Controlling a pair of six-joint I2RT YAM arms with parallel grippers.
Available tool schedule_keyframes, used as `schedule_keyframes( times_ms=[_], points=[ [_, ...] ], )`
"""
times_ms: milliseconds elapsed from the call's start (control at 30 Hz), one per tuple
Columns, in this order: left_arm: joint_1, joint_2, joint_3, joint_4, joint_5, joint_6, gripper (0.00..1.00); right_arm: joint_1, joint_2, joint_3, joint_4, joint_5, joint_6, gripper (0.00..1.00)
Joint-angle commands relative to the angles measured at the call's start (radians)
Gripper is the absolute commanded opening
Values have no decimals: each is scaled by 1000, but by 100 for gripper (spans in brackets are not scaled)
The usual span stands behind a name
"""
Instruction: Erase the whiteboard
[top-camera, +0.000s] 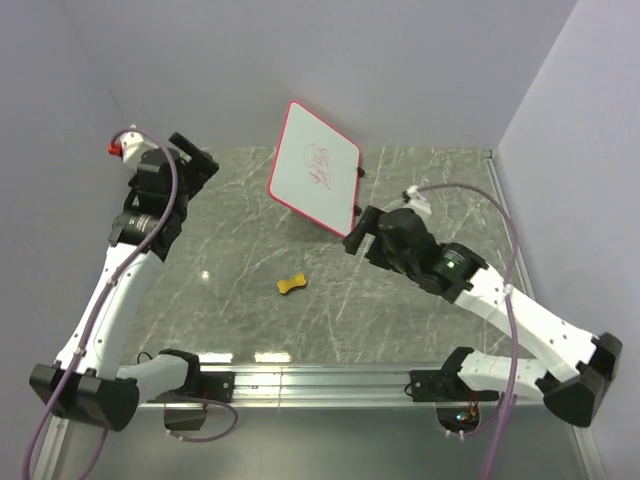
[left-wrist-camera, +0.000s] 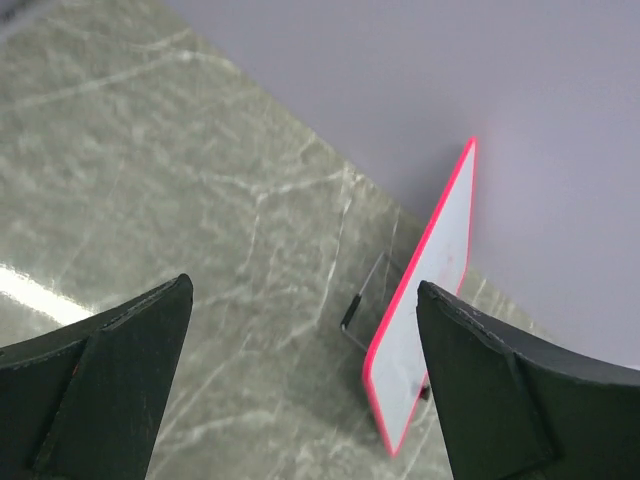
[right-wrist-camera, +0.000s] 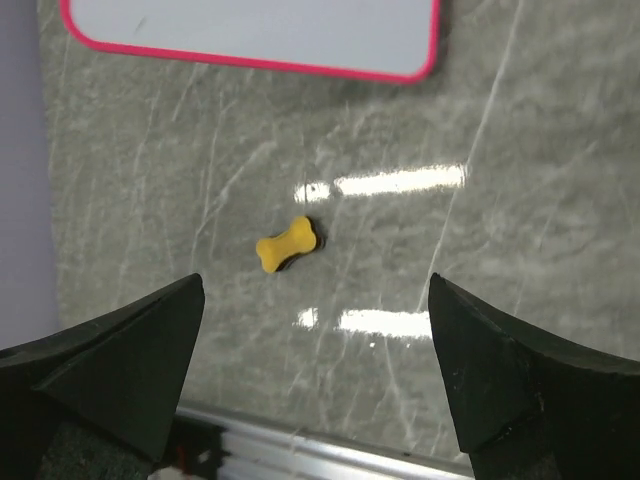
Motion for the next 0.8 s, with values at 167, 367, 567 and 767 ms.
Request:
schedule_keyframes(
  times_ms=[167, 367, 567, 767],
  points=[
    [-28, -253, -309, -29, 227, -126, 99, -24, 25, -6, -41, -175, 280, 100],
    [-80, -282, -249, -165, 186, -49, 99, 39, 364, 258, -227, -219, 410, 98],
    [-119, -387, -272, -220, 152, 11, 99, 65, 628, 390, -247, -354, 542, 93],
    [-157, -433, -260, -277, 95, 77, 99, 71, 809, 499, -279, -422, 605, 86]
  ],
)
